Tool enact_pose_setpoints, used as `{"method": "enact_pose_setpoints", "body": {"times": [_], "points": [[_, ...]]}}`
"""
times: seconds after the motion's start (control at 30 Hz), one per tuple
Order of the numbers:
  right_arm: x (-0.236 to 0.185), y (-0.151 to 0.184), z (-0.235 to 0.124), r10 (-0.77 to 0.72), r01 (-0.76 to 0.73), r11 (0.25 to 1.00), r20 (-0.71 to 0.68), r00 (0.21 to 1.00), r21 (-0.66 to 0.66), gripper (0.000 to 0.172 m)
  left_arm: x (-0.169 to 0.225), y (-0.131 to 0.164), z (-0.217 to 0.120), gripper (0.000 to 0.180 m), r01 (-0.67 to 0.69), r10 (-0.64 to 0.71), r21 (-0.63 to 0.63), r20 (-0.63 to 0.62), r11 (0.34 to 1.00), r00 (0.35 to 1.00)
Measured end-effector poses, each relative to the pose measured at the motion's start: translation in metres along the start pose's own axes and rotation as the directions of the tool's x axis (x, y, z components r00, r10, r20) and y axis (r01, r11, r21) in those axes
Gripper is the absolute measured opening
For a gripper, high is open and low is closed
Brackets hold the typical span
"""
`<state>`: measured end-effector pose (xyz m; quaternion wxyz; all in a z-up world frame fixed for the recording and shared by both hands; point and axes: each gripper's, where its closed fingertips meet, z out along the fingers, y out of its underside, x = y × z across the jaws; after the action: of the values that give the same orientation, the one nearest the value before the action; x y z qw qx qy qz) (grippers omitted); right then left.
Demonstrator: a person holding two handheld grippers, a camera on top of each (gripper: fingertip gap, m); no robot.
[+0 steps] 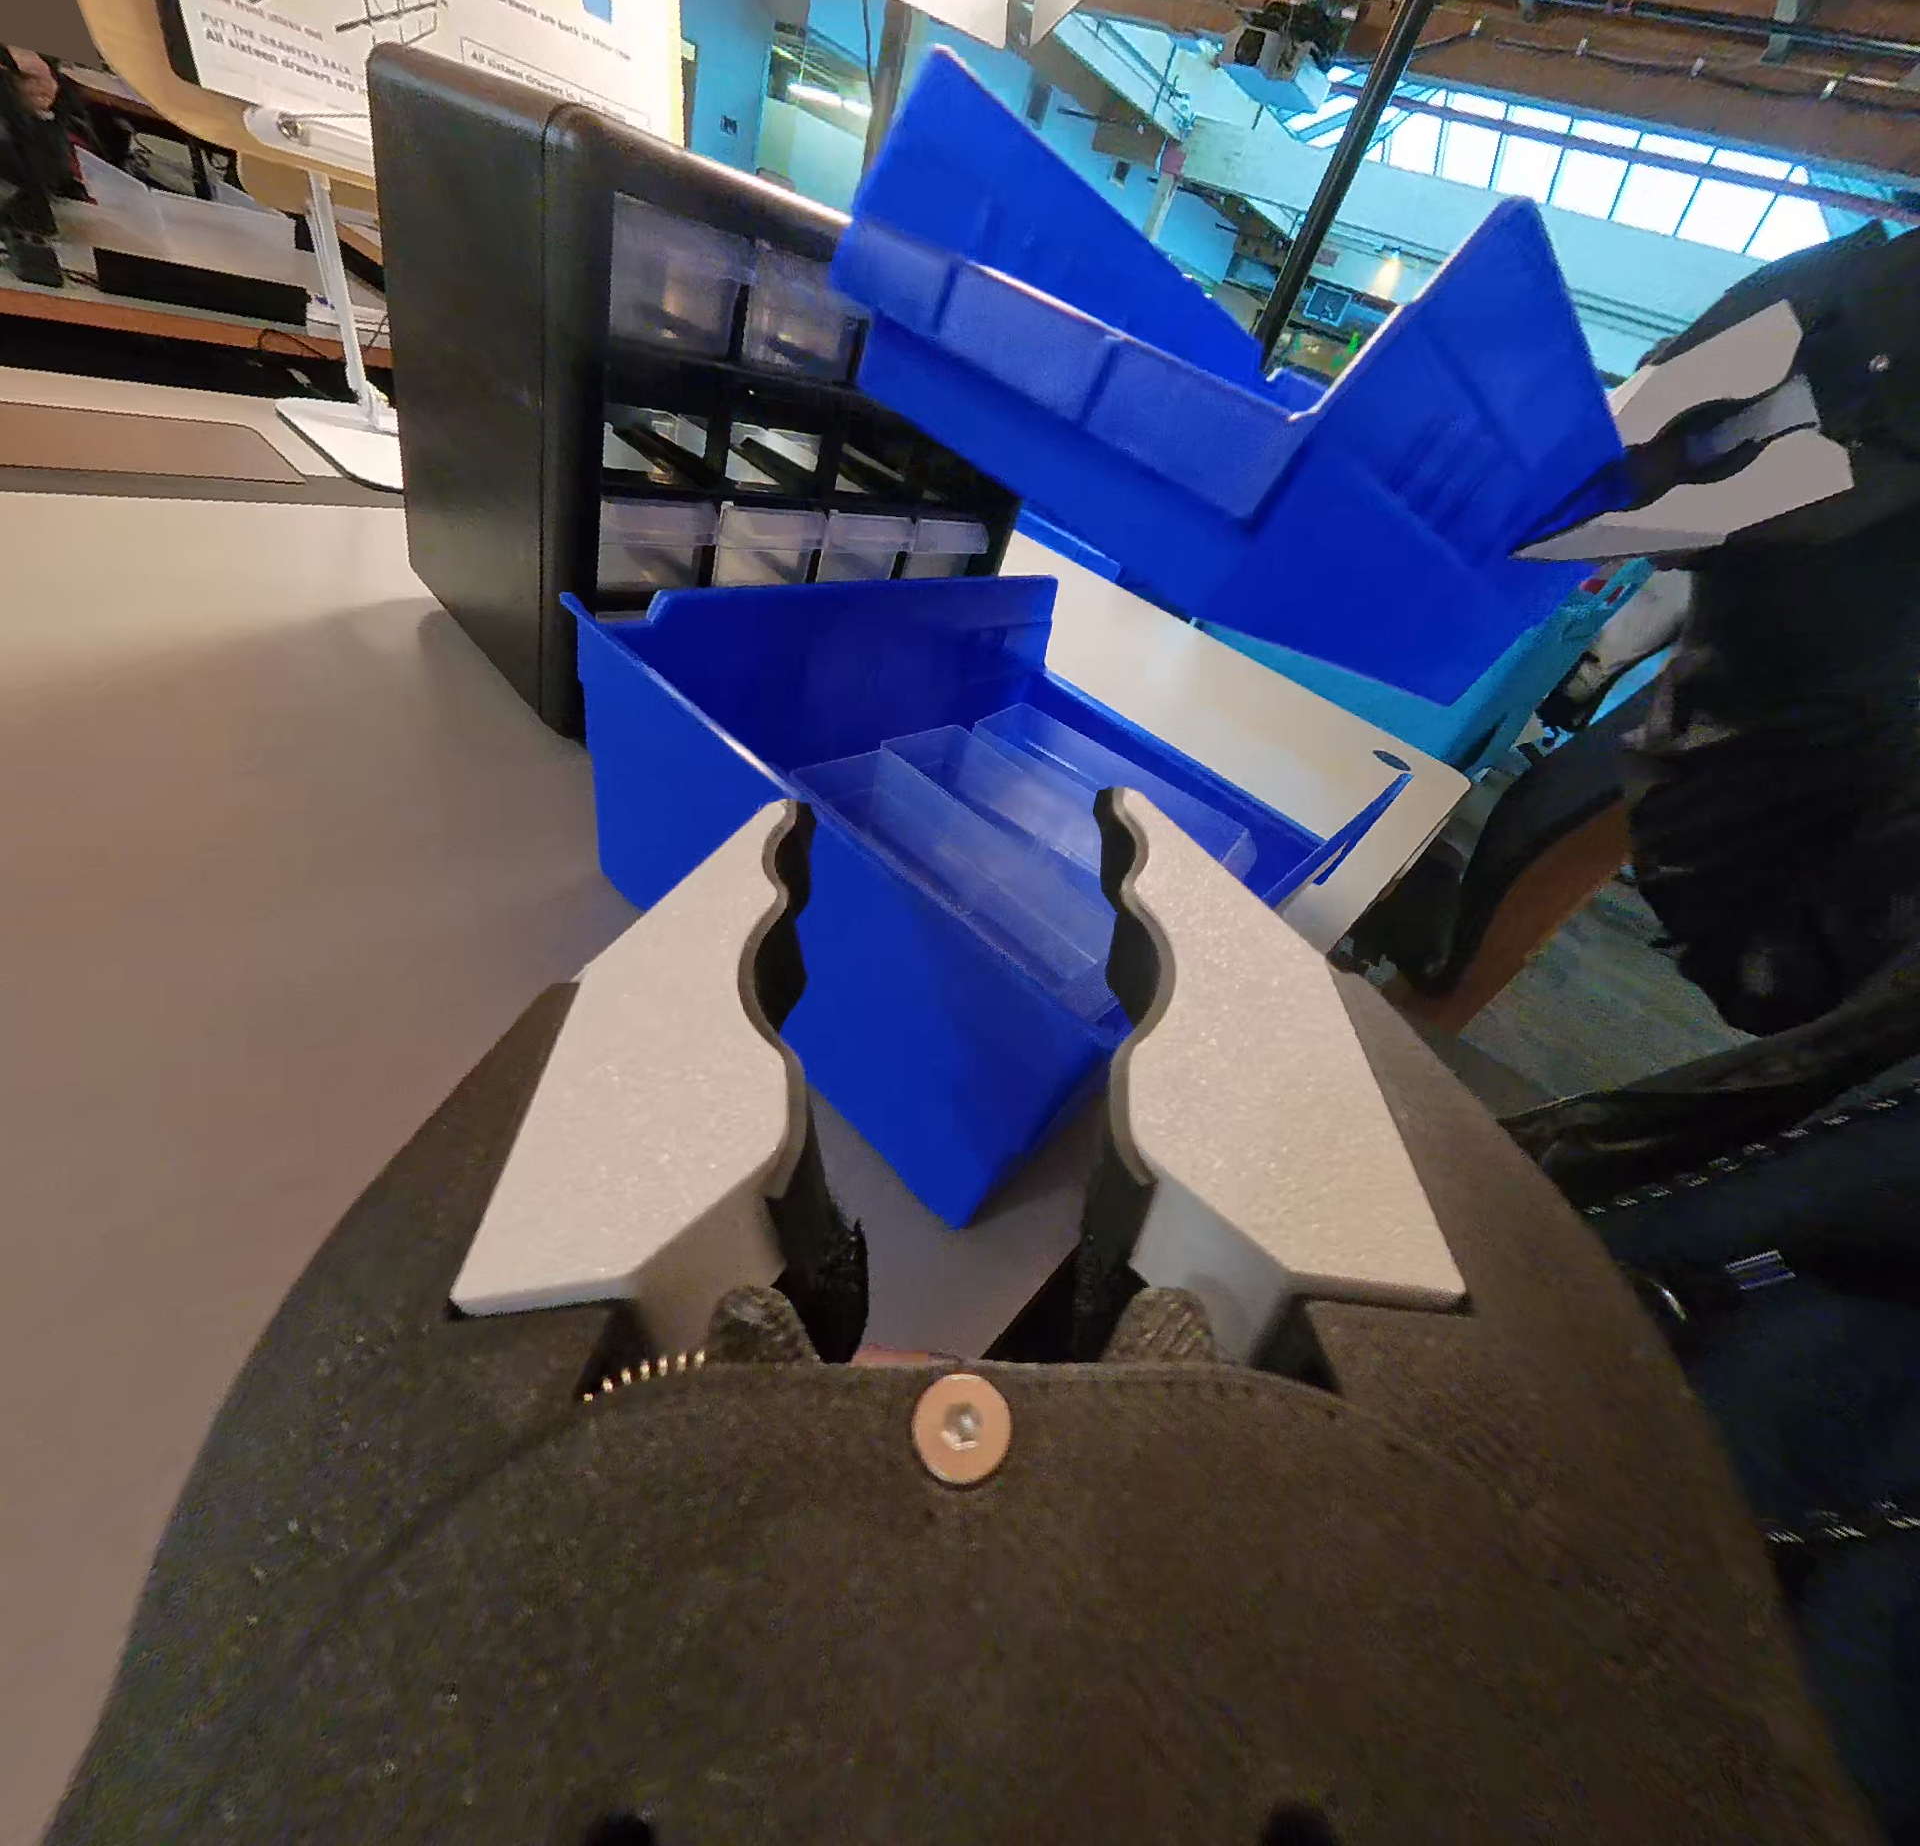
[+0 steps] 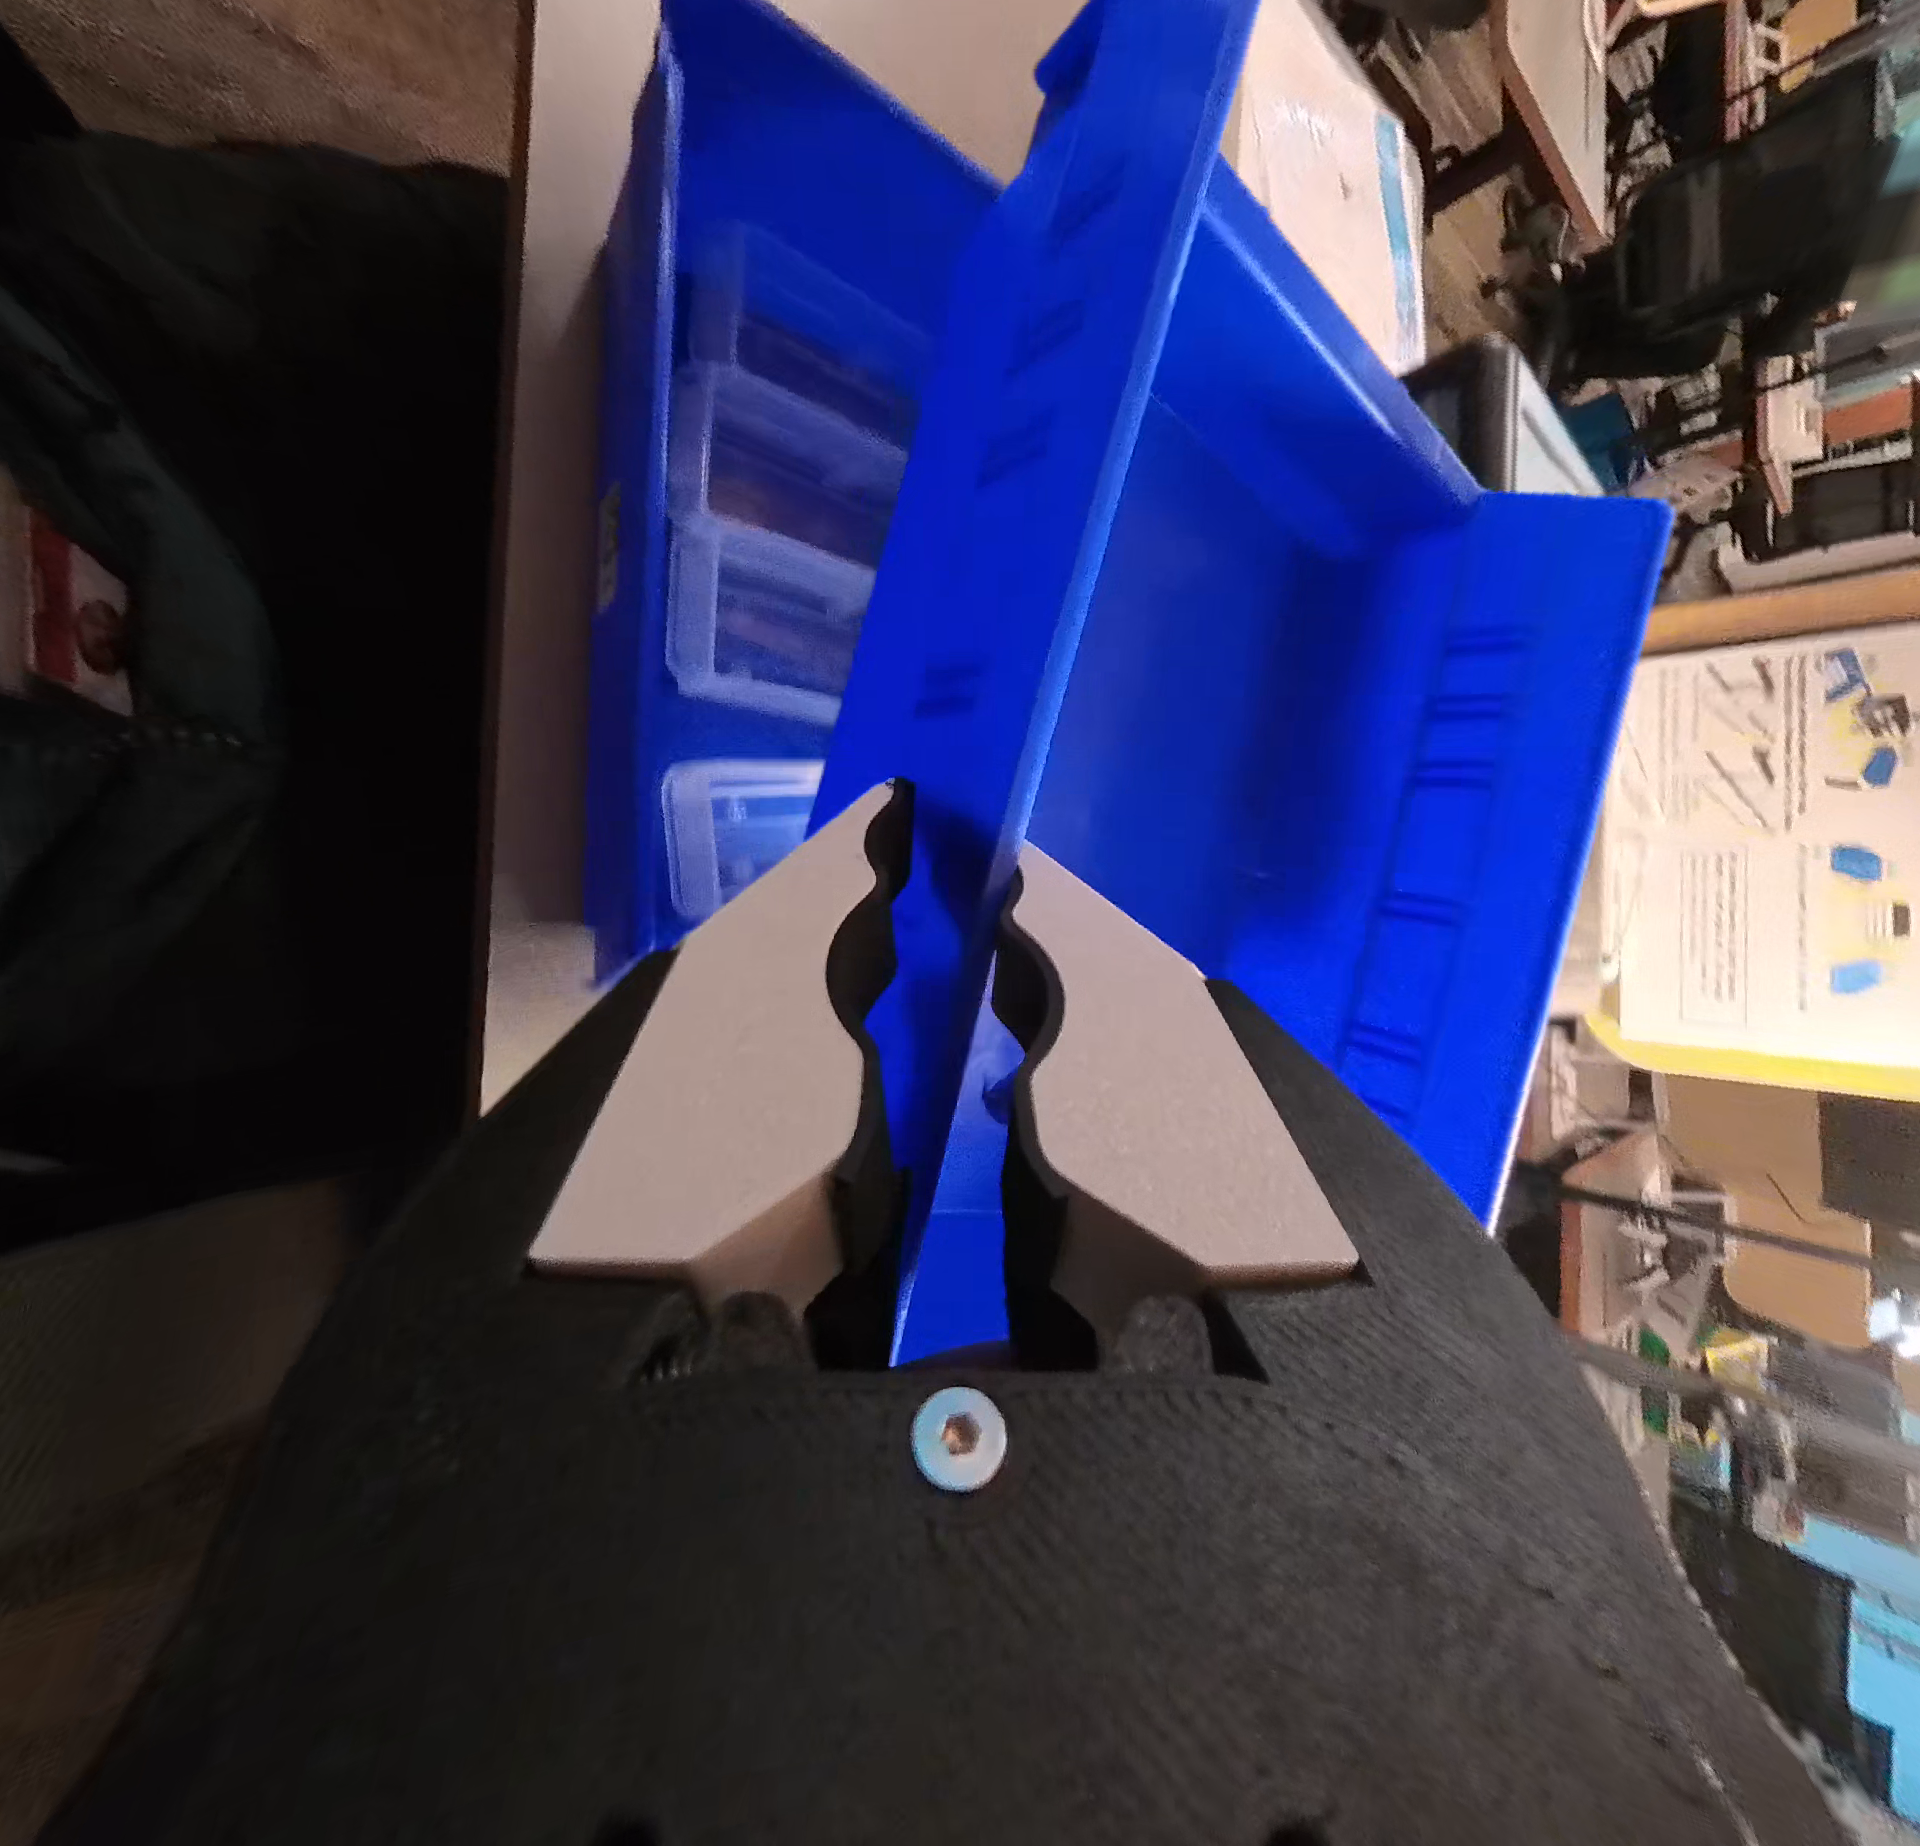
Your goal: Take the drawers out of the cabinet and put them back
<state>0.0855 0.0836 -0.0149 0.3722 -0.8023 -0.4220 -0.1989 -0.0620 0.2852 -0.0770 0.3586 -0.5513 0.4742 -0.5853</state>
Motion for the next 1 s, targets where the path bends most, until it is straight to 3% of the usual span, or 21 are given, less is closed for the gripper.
{"method": "enact_pose_setpoints", "body": {"times": [0.23, 0.43, 0.7, 0.8, 1.0], "points": [[-0.023, 0.089, -0.061, 0.182, -0.185, 0.973, -0.035, 0.983, -0.14, 0.014, -0.001, 0.006, 0.005, 0.055, -0.002, 0.002, -0.017, -0.01, 1.0, 1.0], [-0.045, 0.159, -0.095, 0.361, -0.371, 0.905, -0.085, 0.929, -0.207, 0.013, -0.01, 0.017, 0.022, 0.058, 0.047, -0.045, -0.121, 0.021, 0.992, 0.999], [-0.06, 0.237, -0.055, 0.415, -0.408, 0.856, -0.048, 0.909, -0.317, 0.013, -0.044, 0.039, 0.04, 0.064, 0.023, 0.065, -0.383, 0.216, 0.924, 0.974], [-0.058, 0.256, -0.038, 0.355, -0.35, 0.878, -0.044, 0.934, -0.327, 0.012, -0.041, 0.041, 0.041, 0.043, -0.017, 0.1, -0.439, 0.166, 0.898, 0.981], [-0.046, 0.282, -0.023, 0.241, -0.245, 0.915, -0.052, 0.969, -0.32, 0.015, -0.051, 0.039, 0.034, 0.034, -0.106, 0.201, -0.539, 0.12, 0.836, 0.972]]}}
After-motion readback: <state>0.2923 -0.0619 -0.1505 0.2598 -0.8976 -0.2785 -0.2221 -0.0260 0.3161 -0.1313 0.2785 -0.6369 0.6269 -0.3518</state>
